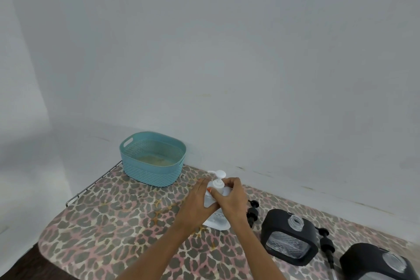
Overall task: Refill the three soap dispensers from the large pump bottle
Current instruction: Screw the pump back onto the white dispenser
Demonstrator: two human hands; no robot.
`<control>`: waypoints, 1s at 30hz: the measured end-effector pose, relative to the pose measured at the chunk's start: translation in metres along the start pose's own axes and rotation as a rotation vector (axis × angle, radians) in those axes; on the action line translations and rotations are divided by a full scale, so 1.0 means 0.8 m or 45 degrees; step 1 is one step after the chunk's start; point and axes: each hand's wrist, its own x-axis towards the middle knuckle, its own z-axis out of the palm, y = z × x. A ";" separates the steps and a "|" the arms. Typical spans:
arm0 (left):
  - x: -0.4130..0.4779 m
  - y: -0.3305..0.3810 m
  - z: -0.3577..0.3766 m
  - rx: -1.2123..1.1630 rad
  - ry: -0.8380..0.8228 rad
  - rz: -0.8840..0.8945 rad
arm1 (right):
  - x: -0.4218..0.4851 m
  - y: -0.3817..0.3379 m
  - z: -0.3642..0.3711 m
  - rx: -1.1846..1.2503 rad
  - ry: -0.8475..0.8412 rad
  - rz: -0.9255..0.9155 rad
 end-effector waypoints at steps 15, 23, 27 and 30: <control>0.001 -0.005 0.001 0.045 -0.026 -0.087 | 0.003 0.004 -0.016 -0.092 -0.132 -0.034; 0.001 -0.002 0.000 0.030 -0.025 -0.043 | -0.002 -0.001 -0.008 -0.040 -0.124 0.004; 0.004 -0.010 0.002 0.037 -0.019 -0.072 | 0.003 0.000 -0.023 -0.079 -0.247 0.011; 0.006 -0.015 0.005 0.047 -0.023 -0.066 | 0.005 0.001 -0.030 -0.104 -0.275 0.007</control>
